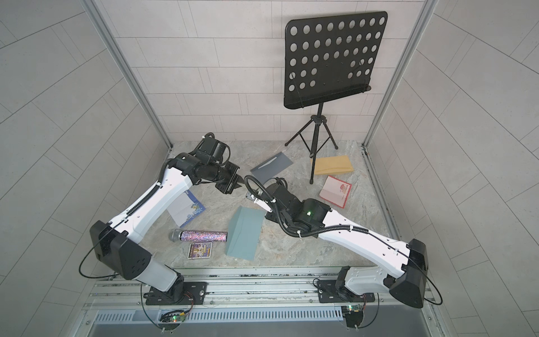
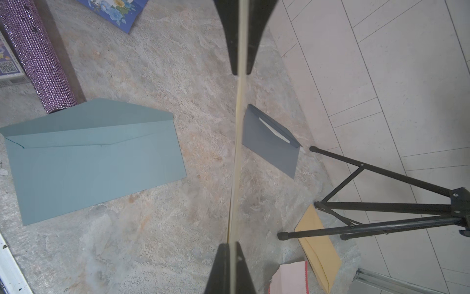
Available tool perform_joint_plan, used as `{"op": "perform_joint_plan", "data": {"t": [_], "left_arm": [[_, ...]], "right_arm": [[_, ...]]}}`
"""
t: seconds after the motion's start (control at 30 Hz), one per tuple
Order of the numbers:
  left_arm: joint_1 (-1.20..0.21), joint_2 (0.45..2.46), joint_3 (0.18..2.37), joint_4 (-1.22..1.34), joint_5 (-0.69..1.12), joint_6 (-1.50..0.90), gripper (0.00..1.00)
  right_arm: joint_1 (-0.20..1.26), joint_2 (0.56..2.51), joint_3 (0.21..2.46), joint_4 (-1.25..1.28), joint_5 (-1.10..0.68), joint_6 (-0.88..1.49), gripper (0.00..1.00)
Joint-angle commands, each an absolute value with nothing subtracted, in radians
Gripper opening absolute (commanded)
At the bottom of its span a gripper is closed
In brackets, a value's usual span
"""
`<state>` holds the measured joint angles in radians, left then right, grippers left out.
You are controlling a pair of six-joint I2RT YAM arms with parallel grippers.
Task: Take the letter paper out of the envelope
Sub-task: Adjust the envelope.
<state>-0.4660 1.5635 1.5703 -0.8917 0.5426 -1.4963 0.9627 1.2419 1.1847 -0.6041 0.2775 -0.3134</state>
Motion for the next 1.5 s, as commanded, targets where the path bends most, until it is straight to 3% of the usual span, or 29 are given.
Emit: {"op": "perform_joint_plan", "data": {"t": [0.0,0.1,0.23,0.3,0.63,0.8,0.97,1.33,1.47], "left_arm": [[-0.461,1.526,1.526,-0.844,0.591,-1.546,0.00],[-0.453,1.523,1.524,-0.825,0.616,-1.558,0.00],[-0.440,1.532,1.543,-0.844,0.632,-1.535,0.00],[-0.434,1.536,1.541,-0.845,0.645,-1.532,0.00],[-0.430,1.552,1.551,-0.839,0.657,-1.524,0.00],[-0.429,1.562,1.554,-0.841,0.656,-1.515,0.00],[-0.428,1.572,1.565,-0.841,0.653,-1.510,0.00],[-0.428,1.590,1.589,-0.839,0.656,-1.506,0.00],[-0.429,1.592,1.591,-0.839,0.657,-1.505,0.00]], "right_arm": [[0.942,1.192,1.144,-0.540,0.261,-0.302,0.11],[0.892,1.161,1.093,-0.528,0.206,-0.270,0.35],[0.807,1.113,1.039,-0.493,0.105,-0.224,0.51],[0.774,1.107,1.031,-0.492,0.063,-0.212,0.52],[0.681,1.115,1.047,-0.490,-0.063,-0.139,0.26],[0.656,1.129,1.076,-0.506,-0.138,-0.098,0.24],[0.638,1.141,1.112,-0.529,-0.231,-0.041,0.30],[0.597,1.152,1.123,-0.544,-0.283,-0.006,0.16],[0.597,1.154,1.122,-0.546,-0.289,-0.011,0.04]]}}
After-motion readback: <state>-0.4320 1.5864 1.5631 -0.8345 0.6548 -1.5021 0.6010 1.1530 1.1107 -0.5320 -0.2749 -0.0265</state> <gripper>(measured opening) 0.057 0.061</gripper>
